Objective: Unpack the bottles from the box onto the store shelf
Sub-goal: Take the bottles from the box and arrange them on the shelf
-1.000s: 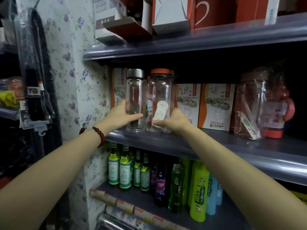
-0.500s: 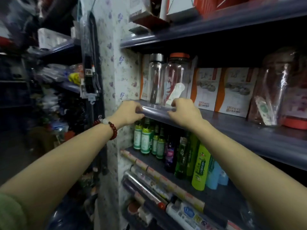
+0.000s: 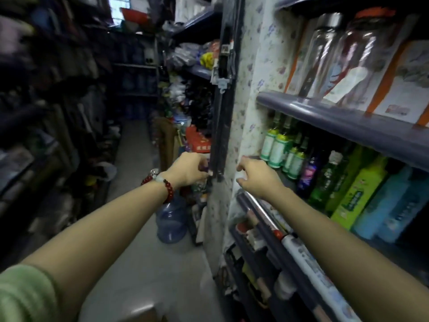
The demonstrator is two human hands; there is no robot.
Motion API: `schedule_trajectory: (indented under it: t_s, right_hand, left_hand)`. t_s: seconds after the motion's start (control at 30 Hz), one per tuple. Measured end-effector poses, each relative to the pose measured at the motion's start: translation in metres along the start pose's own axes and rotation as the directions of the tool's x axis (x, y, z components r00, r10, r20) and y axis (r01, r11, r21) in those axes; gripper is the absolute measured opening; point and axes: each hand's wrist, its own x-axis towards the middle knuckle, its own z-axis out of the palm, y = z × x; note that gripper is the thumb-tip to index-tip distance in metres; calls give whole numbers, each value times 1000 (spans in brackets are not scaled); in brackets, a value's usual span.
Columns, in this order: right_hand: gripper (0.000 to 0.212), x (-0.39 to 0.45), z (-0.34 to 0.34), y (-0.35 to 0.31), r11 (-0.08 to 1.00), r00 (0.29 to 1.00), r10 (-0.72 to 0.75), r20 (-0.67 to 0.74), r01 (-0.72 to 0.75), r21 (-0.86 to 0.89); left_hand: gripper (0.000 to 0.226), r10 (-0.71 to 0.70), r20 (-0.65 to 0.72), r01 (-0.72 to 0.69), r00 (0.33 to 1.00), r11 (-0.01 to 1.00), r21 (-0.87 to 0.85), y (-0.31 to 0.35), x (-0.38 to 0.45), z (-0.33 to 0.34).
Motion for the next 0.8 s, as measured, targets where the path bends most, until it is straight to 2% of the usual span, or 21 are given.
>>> schedule_trajectory:
  t_s: [0.23, 0.37, 0.57, 0.8]
  right_hand:
    - [32, -13, 128, -60, 991, 957, -60, 282, 23, 132]
    - [29, -22, 192, -92, 985, 928, -105, 357, 47, 168]
    - [42, -50, 296, -119, 973, 876, -91, 473, -24, 231]
    - [38, -81, 450, -122, 966, 818, -78, 570, -78, 245]
  left_hand:
    - [30, -293, 131, 292, 947, 956, 28, -107, -88, 53]
    - [35, -420, 189, 425, 888, 905, 13, -165, -134, 88]
    - [37, -518, 318, 554, 794, 832, -27, -234, -199, 163]
    - [37, -576, 399, 635, 714, 773, -19, -310, -266, 297]
